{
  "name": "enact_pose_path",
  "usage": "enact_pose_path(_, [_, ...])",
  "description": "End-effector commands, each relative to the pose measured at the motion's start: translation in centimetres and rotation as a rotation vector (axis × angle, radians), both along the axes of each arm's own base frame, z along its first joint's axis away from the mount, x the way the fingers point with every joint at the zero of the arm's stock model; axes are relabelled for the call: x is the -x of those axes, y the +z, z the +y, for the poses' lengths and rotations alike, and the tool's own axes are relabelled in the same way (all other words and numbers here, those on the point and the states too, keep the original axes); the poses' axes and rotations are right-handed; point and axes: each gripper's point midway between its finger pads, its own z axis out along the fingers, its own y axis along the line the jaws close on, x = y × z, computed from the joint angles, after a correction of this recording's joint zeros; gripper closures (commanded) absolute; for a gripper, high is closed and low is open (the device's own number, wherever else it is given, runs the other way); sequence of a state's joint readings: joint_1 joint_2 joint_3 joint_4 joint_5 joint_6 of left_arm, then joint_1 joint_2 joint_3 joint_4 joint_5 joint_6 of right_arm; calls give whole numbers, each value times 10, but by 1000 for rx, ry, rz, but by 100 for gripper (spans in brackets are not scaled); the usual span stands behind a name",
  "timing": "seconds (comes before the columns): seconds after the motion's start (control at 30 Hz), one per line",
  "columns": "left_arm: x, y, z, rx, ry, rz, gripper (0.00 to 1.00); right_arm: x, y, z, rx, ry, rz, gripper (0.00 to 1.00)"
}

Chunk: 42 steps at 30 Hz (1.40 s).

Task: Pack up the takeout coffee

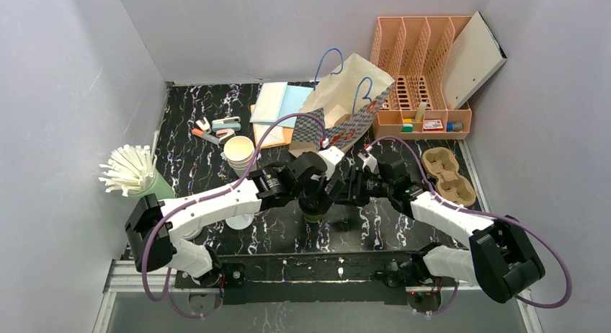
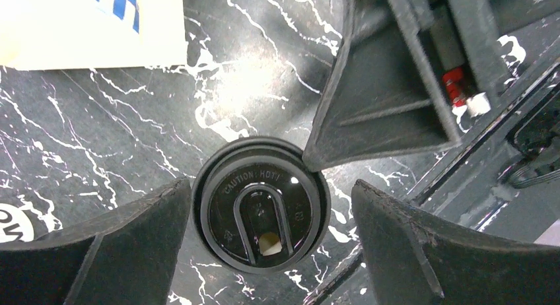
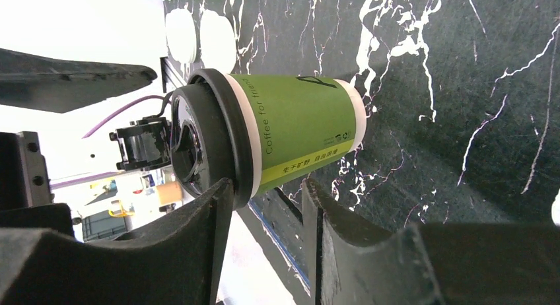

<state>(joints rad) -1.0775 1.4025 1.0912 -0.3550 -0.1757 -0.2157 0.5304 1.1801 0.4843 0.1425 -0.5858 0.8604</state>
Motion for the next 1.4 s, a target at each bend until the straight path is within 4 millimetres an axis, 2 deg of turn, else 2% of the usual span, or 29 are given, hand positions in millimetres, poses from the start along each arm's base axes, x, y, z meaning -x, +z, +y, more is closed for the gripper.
enact_pose_path(0.0, [-3,18,-4,-3,-1,-18,11,-7,22,7,-40,28,-71,48])
enact_pose_path(0.13, [-8,35,1,18,61,-38,9,-12,31,4,-3,21,-124,36])
enact_pose_path(0.27, [-15,46,17,58,155,-27,15,-16,39,-8,82,5,-185,26])
enact_pose_path(0.33, [-17,41,30,84,206,15,21,-16,44,-13,109,8,-229,14])
enact_pose_path(0.37, [-19,39,36,103,227,34,24,-15,47,-16,123,12,-250,4])
enact_pose_path(0.4, [-21,36,43,124,251,58,27,-15,49,-18,136,21,-273,2])
enact_pose_path(0.6, [-26,42,82,255,379,87,38,-11,75,-22,176,129,-439,2])
enact_pose_path(0.7, [-20,45,90,312,409,93,43,-7,88,-18,169,203,-531,2])
enact_pose_path(0.8, [-14,36,97,335,437,120,49,-2,92,-8,186,269,-586,2])
enact_pose_path(0.93, [-9,22,102,392,491,169,56,7,84,22,296,349,-664,2])
enact_pose_path(1.0, [-6,18,101,442,510,193,57,12,72,36,372,403,-686,2])
enact_pose_path(1.07, [-4,16,100,485,527,207,58,14,70,48,421,443,-708,2])
enact_pose_path(1.2, [-2,8,99,515,539,235,58,12,64,58,520,504,-747,2])
enact_pose_path(1.37, [4,-2,90,581,529,301,59,5,58,58,620,536,-770,2])
